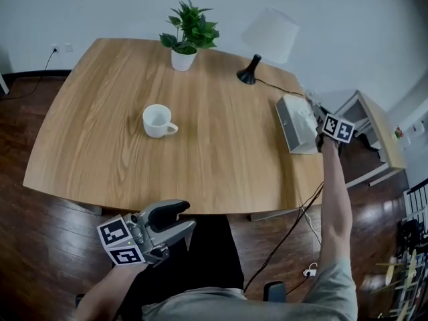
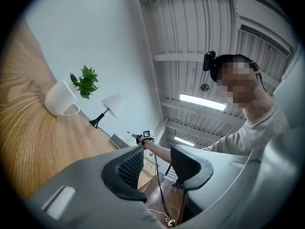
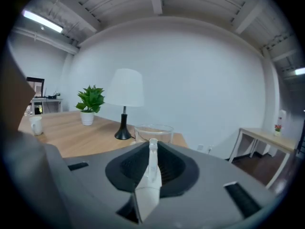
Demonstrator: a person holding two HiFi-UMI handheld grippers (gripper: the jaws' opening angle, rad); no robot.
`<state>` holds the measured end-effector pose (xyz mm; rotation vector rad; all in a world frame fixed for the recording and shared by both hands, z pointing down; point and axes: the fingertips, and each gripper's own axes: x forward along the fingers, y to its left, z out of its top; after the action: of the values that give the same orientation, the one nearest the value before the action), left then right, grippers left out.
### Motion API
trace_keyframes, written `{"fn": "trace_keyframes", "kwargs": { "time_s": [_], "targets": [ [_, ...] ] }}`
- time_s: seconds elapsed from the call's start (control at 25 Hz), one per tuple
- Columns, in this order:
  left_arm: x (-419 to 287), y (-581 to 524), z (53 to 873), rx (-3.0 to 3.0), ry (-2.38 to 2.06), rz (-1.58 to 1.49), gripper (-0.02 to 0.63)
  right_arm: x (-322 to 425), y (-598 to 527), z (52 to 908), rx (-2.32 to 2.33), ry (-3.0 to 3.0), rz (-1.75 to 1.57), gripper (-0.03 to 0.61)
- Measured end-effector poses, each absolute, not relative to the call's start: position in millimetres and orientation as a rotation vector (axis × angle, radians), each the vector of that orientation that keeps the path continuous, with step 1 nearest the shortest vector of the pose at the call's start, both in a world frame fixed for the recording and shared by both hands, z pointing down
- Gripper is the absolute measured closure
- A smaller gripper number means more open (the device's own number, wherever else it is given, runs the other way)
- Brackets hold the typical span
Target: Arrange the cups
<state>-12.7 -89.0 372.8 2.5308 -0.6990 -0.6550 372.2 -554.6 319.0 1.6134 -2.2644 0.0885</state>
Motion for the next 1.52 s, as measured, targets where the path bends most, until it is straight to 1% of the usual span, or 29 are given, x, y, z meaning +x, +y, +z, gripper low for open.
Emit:
{"fn": "trace_keyframes", "kwargs": {
  "time_s": [0.28,0.48,0.52,0.56,0.6,0.68,0.72,0.76,0.8,0.84,0.88,1.0,1.12,1.24,1.28,1.32,1.52],
  "targets": [
    [-11,-90,376,2.540,-0.706,-0.640,0.426,378,-567,327,1.599,-2.287,0.127,0.511],
    [-13,-91,373,2.531,-0.713,-0.659,0.426,391,-568,334,1.597,-2.176,0.037,0.500],
    [-13,-91,373,2.530,-0.717,-0.662,0.426,394,-569,334,1.613,-2.150,0.031,0.474],
    [-12,-92,372,2.532,-0.720,-0.662,0.426,397,-570,334,1.637,-2.126,0.036,0.354],
    [-10,-93,372,2.536,-0.723,-0.658,0.426,399,-568,333,1.668,-2.105,0.037,0.295],
    [-5,-95,370,2.546,-0.724,-0.643,0.426,397,-551,320,1.727,-2.104,0.009,0.296],
    [-3,-96,369,2.551,-0.721,-0.640,0.426,383,-533,308,1.717,-2.161,-0.012,0.301],
    [-1,-97,366,2.554,-0.718,-0.644,0.426,354,-509,294,1.650,-2.268,-0.033,0.323],
    [0,-99,363,2.556,-0.718,-0.654,0.426,311,-483,285,1.516,-2.407,-0.047,0.354],
    [-1,-101,360,2.557,-0.721,-0.667,0.426,258,-454,284,1.322,-2.540,-0.054,0.358],
    [-3,-102,358,2.556,-0.728,-0.680,0.426,203,-423,294,1.100,-2.638,-0.061,0.390],
    [-14,-100,360,2.535,-0.760,-0.703,0.426,54,-327,352,0.544,-2.708,-0.148,0.394],
    [-26,-98,365,2.515,-0.788,-0.718,0.426,-38,-275,388,0.304,-2.666,-0.332,0.393],
    [-35,-96,364,2.511,-0.815,-0.723,0.426,-83,-271,394,0.269,-2.658,-0.375,0.391],
    [-36,-96,363,2.511,-0.823,-0.722,0.426,-90,-276,395,0.287,-2.649,-0.370,0.378],
    [-38,-96,363,2.511,-0.830,-0.721,0.426,-93,-281,397,0.309,-2.637,-0.361,0.349],
    [-40,-96,362,2.519,-0.840,-0.717,0.426,-108,-300,414,0.365,-2.593,-0.289,0.348]
  ]
}}
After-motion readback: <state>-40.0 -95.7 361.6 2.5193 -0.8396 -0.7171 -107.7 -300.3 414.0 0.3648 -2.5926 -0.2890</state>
